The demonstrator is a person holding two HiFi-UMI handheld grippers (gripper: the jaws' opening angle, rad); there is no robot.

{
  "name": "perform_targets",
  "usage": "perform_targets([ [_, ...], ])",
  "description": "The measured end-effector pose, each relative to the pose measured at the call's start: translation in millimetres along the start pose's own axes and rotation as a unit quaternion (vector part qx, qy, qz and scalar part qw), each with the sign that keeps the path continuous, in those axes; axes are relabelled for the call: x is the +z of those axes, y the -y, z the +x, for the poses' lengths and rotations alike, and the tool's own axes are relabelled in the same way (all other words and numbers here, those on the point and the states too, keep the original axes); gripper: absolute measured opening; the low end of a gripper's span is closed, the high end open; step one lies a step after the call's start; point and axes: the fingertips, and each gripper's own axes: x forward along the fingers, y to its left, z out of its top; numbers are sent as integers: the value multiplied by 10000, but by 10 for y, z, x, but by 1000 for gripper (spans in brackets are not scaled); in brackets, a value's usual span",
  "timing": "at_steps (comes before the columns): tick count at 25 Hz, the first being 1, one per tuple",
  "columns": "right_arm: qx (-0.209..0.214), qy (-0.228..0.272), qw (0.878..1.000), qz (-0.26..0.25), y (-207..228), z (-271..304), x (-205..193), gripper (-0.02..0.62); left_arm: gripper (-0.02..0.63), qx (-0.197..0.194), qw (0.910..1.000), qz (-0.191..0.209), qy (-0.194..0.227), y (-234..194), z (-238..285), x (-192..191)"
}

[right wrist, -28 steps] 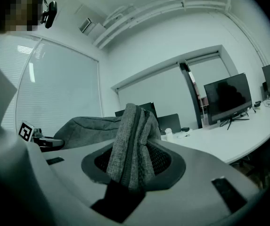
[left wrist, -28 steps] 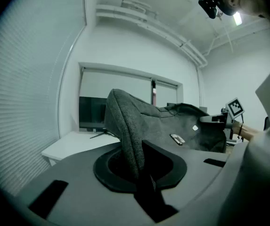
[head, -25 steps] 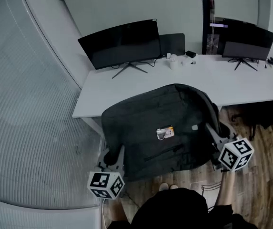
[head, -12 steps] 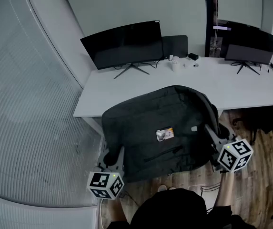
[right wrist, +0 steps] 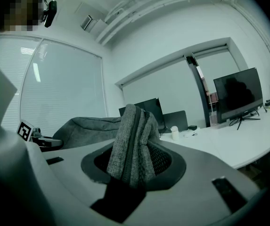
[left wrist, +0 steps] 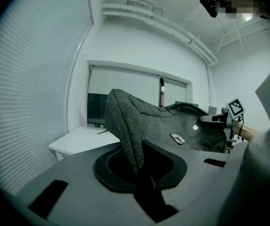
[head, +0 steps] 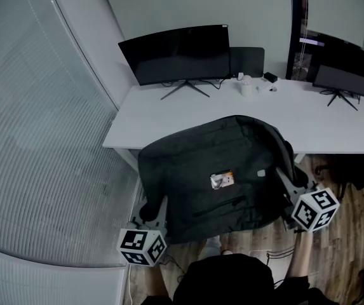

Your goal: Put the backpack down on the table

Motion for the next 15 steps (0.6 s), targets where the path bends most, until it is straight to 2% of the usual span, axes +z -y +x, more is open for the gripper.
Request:
perform_targets([
  [10,108,-152,9998,39,64,587,-52,135,57,114,9998,-154,-102,-365,362,-60],
  [15,25,-188,9998,48,170,1142,59,135,57,23,9997,-196,-139,-732,848,78],
])
